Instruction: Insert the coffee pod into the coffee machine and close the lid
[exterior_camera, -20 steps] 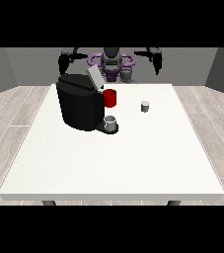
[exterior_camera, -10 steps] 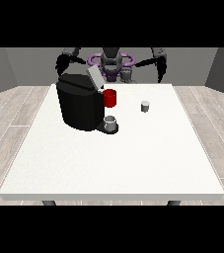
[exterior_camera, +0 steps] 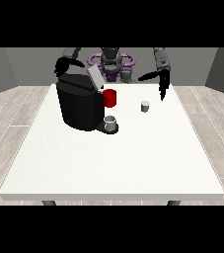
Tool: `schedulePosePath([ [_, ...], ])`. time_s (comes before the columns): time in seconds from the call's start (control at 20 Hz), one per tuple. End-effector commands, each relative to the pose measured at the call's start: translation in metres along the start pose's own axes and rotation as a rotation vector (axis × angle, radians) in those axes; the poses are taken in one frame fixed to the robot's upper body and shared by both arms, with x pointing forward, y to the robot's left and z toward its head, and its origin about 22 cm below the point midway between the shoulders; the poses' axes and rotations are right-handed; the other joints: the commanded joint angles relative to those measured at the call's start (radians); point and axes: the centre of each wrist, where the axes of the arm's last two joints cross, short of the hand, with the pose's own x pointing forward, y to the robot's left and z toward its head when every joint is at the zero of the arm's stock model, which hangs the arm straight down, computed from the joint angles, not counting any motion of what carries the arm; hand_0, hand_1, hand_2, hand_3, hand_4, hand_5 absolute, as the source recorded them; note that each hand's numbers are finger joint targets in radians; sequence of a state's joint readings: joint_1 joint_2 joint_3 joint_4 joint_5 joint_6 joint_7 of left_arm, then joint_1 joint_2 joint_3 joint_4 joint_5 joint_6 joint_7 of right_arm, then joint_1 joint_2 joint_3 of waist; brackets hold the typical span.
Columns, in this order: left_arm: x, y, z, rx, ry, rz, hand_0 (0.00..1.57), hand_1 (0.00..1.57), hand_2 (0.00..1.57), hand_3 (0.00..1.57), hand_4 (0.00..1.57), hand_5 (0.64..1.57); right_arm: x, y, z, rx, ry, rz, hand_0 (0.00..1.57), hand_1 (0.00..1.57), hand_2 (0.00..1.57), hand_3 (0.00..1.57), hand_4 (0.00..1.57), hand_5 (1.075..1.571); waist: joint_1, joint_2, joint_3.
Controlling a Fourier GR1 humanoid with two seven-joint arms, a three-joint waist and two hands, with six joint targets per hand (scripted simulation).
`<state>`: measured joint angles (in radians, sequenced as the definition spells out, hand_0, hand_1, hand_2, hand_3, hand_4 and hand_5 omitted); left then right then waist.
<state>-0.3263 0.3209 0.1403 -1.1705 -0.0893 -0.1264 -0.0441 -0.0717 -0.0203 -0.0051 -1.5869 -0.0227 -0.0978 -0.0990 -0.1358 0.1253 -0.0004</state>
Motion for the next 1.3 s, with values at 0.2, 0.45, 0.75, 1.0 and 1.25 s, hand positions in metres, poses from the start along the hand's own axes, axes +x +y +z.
schedulePosePath([
  [0.2, -0.005, 0.026, -0.026, 0.021, 0.067, -0.084, 0.0, 0.0, 0.0, 0.0, 0.0, 1.571, 0.006, 0.013, -0.011, 0.023, -0.008, 0.015, 0.0, 0.0, 0.0, 0.0, 0.34, 1.571, -0.019, 0.057, 0.0001],
  [0.45, -0.015, -0.029, -0.026, -0.069, 0.096, -0.182, 0.0, 0.0, 0.11, 0.0, 0.0, 1.571, -0.008, -0.006, -0.023, -0.025, 0.08, 0.031, 0.0, 0.0, 0.0, 0.0, 0.37, 1.571, 0.018, 0.032, 0.0004],
  [0.75, -0.001, -0.012, -0.045, -0.041, 0.102, -0.241, 0.45, 0.45, 0.61, 0.3, 0.0, 1.571, -0.011, -0.003, -0.039, -0.04, 0.062, 0.072, 0.0, 0.0, 0.0, 0.0, 0.42, 1.571, 0.028, 0.068, 0.0004],
  [1.0, -0.035, -0.027, -0.032, -0.079, 0.15, -0.346, 0.62, 0.62, 0.74, 0.48, 0.0, 1.571, -0.009, 0.022, -0.031, -0.041, 0.107, 0.082, 0.0, 0.0, 0.0, 0.0, 0.41, 1.571, 0.017, 0.047, 0.0],
  [1.25, -0.037, -0.002, -0.034, -0.063, 0.126, -0.446, 0.57, 0.57, 0.7, 0.41, 0.0, 1.571, -0.019, 0.008, -0.025, -0.001, 0.06, 0.052, 0.0, 0.0, 0.0, 0.0, 0.39, 1.571, -0.012, 0.093, 0.0002],
])
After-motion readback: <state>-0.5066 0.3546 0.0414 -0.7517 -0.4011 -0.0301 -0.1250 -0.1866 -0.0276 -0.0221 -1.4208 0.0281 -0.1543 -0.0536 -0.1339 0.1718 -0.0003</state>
